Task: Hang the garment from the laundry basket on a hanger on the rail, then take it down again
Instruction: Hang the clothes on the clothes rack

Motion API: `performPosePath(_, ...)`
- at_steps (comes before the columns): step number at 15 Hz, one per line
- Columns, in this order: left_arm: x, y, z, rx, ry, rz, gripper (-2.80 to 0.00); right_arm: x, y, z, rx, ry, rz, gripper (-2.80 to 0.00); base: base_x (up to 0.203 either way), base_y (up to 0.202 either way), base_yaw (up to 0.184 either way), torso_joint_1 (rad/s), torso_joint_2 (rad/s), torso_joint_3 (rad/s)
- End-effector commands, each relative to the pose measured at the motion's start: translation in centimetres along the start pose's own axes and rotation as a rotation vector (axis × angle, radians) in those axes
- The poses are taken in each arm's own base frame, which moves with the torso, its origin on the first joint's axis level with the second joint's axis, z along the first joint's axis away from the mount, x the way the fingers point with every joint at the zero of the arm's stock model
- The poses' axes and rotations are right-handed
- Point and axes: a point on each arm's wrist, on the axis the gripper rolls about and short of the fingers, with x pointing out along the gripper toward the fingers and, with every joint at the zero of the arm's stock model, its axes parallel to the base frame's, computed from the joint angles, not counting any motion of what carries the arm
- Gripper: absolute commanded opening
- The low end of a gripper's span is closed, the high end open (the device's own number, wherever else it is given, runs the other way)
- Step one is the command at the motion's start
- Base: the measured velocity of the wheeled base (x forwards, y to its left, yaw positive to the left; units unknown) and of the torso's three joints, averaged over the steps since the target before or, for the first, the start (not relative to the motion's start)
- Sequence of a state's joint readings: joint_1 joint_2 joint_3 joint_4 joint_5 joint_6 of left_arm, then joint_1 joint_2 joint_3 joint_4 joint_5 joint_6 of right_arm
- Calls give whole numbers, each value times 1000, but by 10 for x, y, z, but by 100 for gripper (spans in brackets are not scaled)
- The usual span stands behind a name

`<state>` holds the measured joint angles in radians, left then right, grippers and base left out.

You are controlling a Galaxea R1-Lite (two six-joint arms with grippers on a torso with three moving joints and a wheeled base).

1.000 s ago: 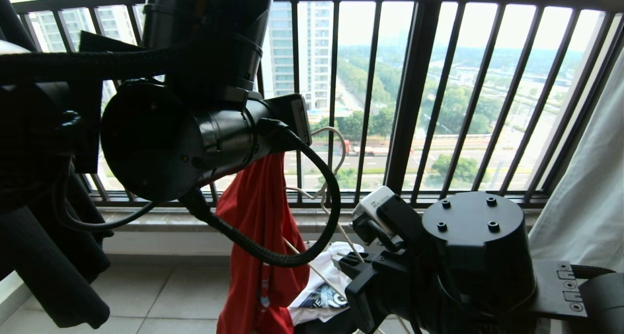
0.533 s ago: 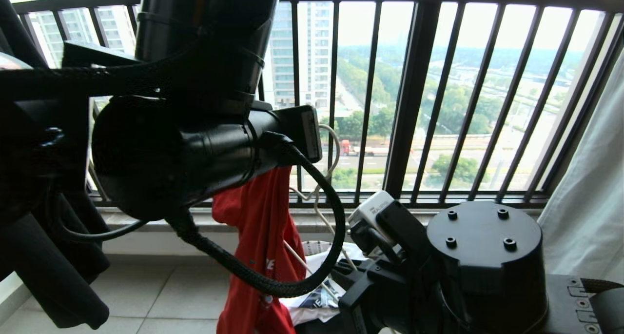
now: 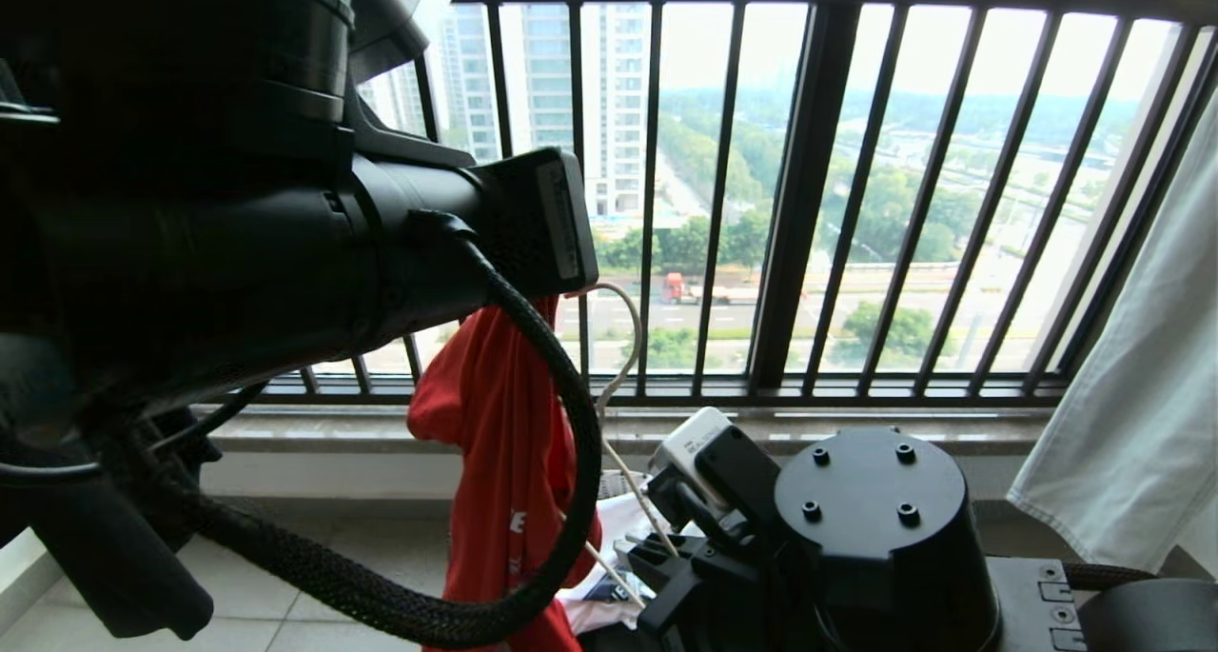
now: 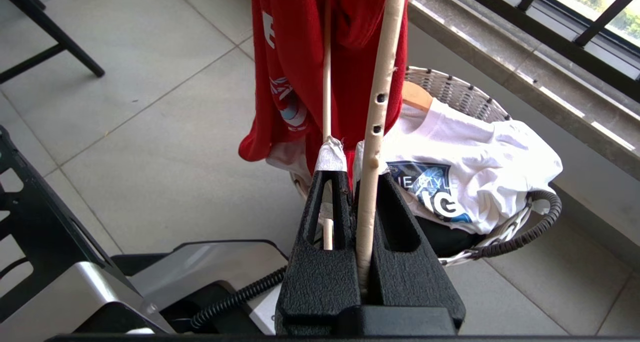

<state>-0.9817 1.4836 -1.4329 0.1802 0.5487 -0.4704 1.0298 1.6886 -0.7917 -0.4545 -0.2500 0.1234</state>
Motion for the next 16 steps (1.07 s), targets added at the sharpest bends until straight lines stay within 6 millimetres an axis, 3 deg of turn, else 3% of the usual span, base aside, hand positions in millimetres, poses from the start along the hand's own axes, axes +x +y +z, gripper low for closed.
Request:
performPosePath(1,-8,2,4,-8,-14,-8,-280,2,0,-1,-1,4,-2,-280,0,0,0,0,0,0)
performPosePath(3,-8,4,2,21,-13,5,-280,2,0,-1,-1,2,-7,-280,0,0,0,0,0,0)
performPosePath(7,20,26,-3,181,-18,220,-280,-5,-6,6,-1,-24,-27,-280,0,0,0,0,0,0)
performPosePath(11,27,38,-5,249,-5,301,-280,-2,-25,9,-15,-7,-93,-280,0,0,0,0,0,0)
performPosePath(16,64,68,1,255,-22,499,-280,-8,-35,12,-29,41,-132,-280,0,0,0,0,0,0)
